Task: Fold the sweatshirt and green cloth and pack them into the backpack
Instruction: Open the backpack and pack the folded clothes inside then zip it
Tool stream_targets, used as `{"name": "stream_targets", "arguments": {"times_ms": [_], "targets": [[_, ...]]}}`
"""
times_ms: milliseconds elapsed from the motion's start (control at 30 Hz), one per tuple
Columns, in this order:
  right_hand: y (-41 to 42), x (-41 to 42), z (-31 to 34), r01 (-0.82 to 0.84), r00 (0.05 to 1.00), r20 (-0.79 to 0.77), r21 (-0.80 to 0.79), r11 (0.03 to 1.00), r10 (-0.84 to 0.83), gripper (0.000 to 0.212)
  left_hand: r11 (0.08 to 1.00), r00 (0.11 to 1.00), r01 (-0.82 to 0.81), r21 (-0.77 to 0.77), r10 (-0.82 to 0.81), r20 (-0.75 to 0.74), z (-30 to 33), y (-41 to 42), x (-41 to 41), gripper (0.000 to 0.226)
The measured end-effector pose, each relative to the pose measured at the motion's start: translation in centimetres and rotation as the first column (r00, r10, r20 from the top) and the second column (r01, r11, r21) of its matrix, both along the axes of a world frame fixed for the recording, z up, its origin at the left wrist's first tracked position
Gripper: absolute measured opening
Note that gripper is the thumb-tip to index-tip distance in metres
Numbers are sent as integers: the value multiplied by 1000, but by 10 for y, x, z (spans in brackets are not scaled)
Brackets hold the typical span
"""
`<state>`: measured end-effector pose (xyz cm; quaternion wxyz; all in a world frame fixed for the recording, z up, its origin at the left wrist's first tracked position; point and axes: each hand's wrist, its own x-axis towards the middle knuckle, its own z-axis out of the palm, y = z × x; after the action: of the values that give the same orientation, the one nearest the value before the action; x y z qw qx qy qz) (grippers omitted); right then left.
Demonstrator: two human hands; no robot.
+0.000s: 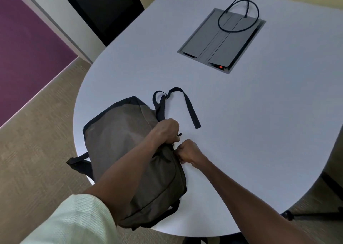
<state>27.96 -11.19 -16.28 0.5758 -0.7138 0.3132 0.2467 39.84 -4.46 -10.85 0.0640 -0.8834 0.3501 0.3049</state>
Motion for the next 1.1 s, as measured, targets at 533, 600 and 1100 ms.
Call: {"name": "stream_targets", "arguments": {"times_ms": [533, 600, 1100], "targets": [[5, -21, -8, -99, 990, 75, -203, 974, 117, 33, 996, 992, -81, -25, 83, 90, -4, 5, 52, 19], [2, -21, -8, -85, 991, 83, -176, 981, 101, 27, 954, 975, -195, -228, 214, 64, 4, 13, 57, 21], [77, 63, 66, -320, 675, 340, -665, 675, 654, 61, 607, 623, -690, -393, 775, 103, 16, 171, 10, 66]]}}
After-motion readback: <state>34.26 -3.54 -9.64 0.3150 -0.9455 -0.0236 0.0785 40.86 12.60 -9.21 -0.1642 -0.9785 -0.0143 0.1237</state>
